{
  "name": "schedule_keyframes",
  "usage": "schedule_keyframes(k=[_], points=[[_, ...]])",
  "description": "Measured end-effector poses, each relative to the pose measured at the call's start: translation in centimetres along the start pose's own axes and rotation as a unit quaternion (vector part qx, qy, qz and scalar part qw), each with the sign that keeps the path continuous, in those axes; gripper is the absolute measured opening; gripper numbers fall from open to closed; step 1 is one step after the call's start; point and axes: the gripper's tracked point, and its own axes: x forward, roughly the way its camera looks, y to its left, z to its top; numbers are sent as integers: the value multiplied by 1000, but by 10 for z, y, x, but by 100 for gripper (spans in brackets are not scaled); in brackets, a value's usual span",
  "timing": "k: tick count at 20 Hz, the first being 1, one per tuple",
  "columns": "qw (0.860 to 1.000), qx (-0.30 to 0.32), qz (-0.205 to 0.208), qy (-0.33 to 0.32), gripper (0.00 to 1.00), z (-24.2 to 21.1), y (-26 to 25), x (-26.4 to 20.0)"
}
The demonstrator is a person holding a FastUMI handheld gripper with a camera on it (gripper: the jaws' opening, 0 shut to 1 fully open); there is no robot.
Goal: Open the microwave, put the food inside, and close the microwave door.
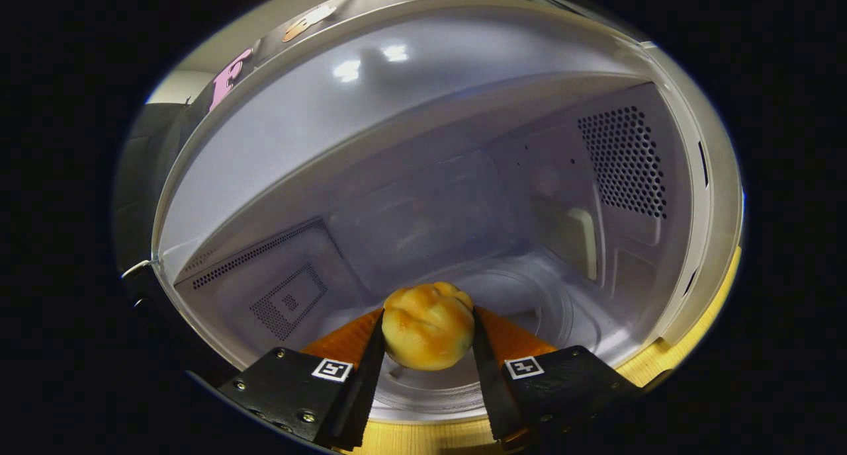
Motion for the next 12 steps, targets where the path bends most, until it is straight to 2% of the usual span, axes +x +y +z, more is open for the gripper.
schedule_keyframes(k=[12], points=[[1000, 13, -8, -2, 69, -1, -4, 3]])
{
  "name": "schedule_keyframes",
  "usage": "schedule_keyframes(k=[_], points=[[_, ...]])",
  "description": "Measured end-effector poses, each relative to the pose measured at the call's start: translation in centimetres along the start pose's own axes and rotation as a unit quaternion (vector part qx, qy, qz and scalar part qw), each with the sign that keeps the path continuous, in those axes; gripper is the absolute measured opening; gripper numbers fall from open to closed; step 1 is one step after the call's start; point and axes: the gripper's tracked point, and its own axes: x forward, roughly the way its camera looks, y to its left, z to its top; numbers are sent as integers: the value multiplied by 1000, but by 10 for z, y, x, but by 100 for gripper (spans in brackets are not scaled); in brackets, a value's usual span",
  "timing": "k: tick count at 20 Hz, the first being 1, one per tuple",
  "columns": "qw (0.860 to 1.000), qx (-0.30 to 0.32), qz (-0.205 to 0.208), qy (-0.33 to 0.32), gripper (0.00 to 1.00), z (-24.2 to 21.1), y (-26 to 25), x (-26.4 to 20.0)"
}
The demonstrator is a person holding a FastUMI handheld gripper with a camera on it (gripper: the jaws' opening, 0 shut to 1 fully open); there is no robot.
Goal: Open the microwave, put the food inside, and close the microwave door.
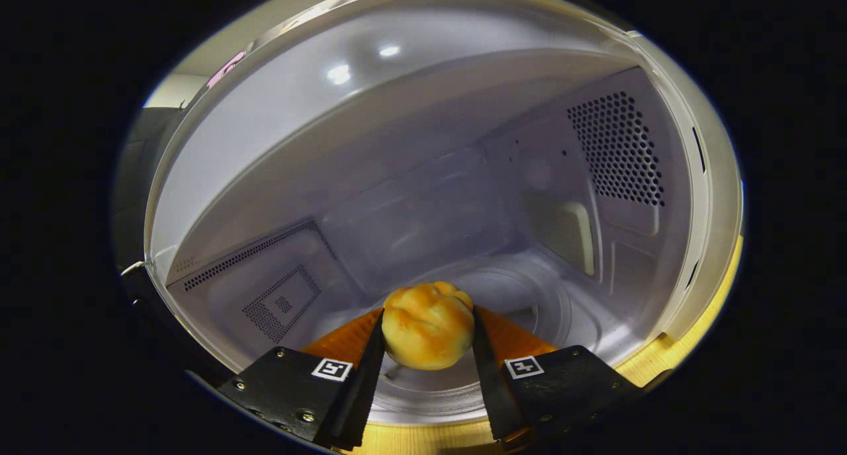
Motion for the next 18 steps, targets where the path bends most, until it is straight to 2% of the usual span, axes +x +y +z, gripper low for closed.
schedule_keyframes(k=[3, 8, 10, 12, 18], points=[[1000, 7, 7, 11, 69, -3, 2, 1], [999, 25, 24, 22, 86, -8, 6, 4], [999, 22, 12, 21, 95, -7, 4, 3], [1000, -1, 3, 7, 96, -1, 4, -4], [999, -29, 19, -5, 96, 15, 14, -36]])
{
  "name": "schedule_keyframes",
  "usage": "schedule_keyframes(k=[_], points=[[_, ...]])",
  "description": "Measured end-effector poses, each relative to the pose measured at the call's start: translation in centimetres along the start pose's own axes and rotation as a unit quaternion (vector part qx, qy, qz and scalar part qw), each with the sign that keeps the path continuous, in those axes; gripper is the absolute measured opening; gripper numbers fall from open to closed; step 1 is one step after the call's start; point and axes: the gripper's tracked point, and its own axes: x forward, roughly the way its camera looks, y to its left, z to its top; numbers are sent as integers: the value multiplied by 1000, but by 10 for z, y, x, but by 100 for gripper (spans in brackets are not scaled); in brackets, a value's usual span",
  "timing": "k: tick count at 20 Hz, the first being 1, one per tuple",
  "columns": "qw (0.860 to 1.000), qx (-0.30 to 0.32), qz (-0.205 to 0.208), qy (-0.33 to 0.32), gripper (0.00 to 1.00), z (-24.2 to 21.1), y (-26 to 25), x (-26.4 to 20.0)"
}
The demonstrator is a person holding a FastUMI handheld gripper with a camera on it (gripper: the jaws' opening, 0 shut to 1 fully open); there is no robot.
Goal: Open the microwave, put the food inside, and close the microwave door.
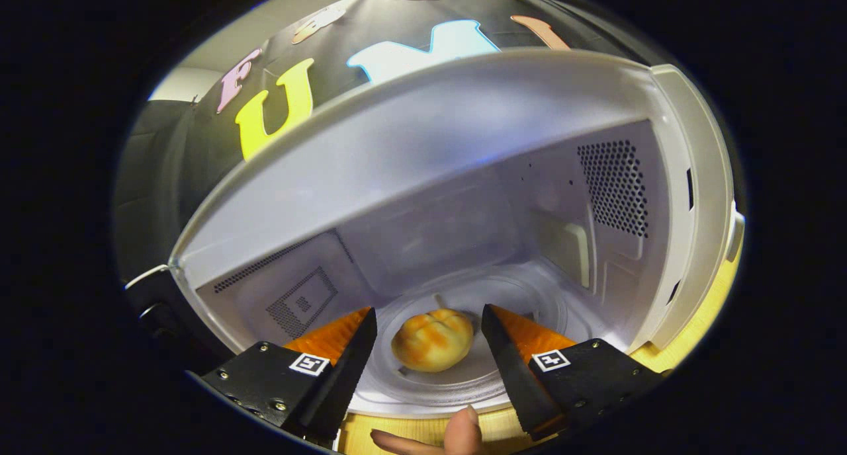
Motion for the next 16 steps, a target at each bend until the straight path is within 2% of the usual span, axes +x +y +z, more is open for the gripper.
schedule_keyframes(k=[4, 9, 16], points=[[1000, -16, 20, -8, 96, 14, 7, -43], [996, -59, 56, -20, 96, 28, 25, -120], [982, -111, 147, -51, 96, 39, 73, -235]])
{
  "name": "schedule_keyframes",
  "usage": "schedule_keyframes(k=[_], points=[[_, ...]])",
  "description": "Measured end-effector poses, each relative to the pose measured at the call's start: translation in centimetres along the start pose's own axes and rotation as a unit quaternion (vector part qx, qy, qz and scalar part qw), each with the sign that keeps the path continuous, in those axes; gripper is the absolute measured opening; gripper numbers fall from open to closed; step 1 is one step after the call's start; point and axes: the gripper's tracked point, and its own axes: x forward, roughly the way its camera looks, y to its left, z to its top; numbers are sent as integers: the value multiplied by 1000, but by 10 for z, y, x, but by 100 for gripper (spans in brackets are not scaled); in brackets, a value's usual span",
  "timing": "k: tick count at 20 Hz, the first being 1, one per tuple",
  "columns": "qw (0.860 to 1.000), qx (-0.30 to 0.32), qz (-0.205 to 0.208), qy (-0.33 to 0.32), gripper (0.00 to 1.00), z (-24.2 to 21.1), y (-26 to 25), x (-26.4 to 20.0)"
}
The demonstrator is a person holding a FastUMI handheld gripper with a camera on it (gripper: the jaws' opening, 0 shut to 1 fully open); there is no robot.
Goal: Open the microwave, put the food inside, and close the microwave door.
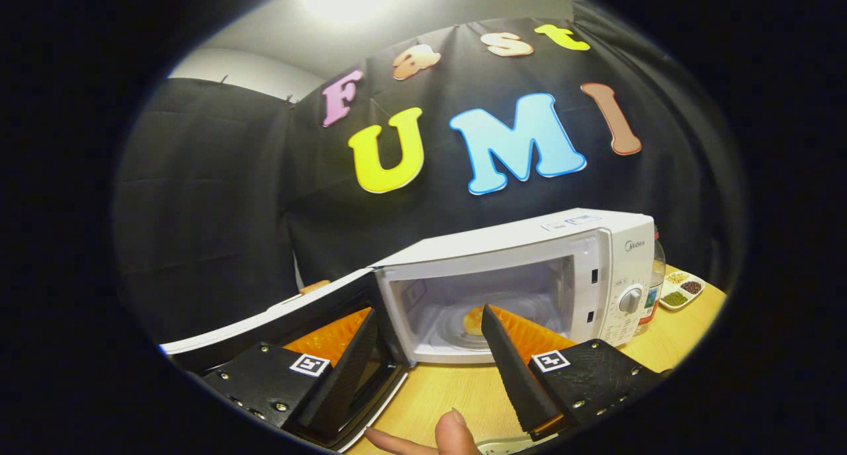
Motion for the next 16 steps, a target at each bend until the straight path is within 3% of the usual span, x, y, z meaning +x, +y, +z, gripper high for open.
schedule_keyframes(k=[6, 14, 16], points=[[994, -59, 89, -16, 95, 3, 74, -77], [981, -83, 174, -37, 95, 6, 162, -156], [976, -102, 192, -33, 80, -3, 185, -165]])
